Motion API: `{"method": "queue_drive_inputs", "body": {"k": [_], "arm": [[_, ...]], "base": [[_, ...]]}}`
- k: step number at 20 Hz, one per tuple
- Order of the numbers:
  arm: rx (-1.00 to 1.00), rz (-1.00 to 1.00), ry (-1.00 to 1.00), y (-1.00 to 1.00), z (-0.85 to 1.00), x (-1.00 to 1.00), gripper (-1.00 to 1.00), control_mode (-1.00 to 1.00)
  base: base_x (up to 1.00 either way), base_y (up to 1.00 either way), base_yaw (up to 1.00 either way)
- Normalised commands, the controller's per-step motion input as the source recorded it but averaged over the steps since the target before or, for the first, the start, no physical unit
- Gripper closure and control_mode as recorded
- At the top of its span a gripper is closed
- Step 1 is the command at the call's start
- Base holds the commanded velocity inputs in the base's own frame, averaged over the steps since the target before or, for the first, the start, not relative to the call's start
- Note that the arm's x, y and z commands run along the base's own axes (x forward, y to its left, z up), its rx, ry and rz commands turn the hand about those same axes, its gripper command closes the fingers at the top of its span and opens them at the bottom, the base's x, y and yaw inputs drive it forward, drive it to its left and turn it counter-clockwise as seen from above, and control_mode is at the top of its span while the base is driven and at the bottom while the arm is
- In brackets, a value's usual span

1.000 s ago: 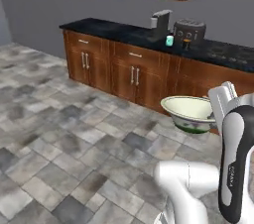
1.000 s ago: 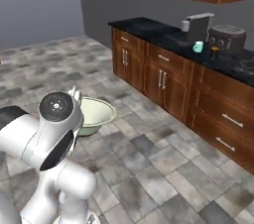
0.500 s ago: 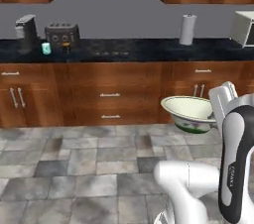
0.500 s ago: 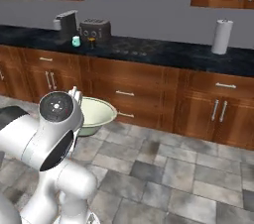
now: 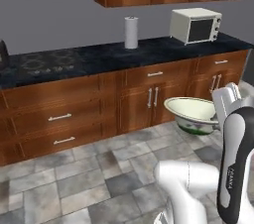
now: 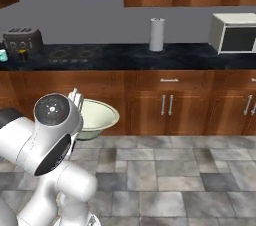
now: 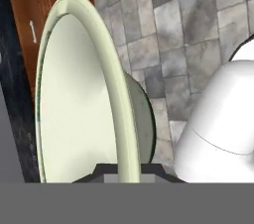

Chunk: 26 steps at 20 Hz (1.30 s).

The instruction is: Clear the mugs and bowl far away from the sink.

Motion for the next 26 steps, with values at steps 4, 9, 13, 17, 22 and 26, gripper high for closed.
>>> {"method": "queue_drive_inputs", "body": {"k": [4, 9, 13, 17, 22, 26], "arm": [[0.0, 0.0, 0.0, 0.0, 0.0, 0.0, 1.0, 1.0], [0.0, 0.0, 0.0, 0.0, 0.0, 0.0, 1.0, 1.0], [0.0, 0.0, 0.0, 0.0, 0.0, 0.0, 1.0, 1.0], [0.0, 0.0, 0.0, 0.0, 0.0, 0.0, 1.0, 1.0], [0.0, 0.0, 0.0, 0.0, 0.0, 0.0, 1.0, 1.0], [0.0, 0.0, 0.0, 0.0, 0.0, 0.0, 1.0, 1.0]], "base": [[1.0, 0.55, -0.09], [1.0, 0.12, 0.0], [1.0, 0.15, 0.0], [1.0, 0.03, 0.02], [1.0, 0.33, 0.0], [0.91, 0.03, 0.01]]}}
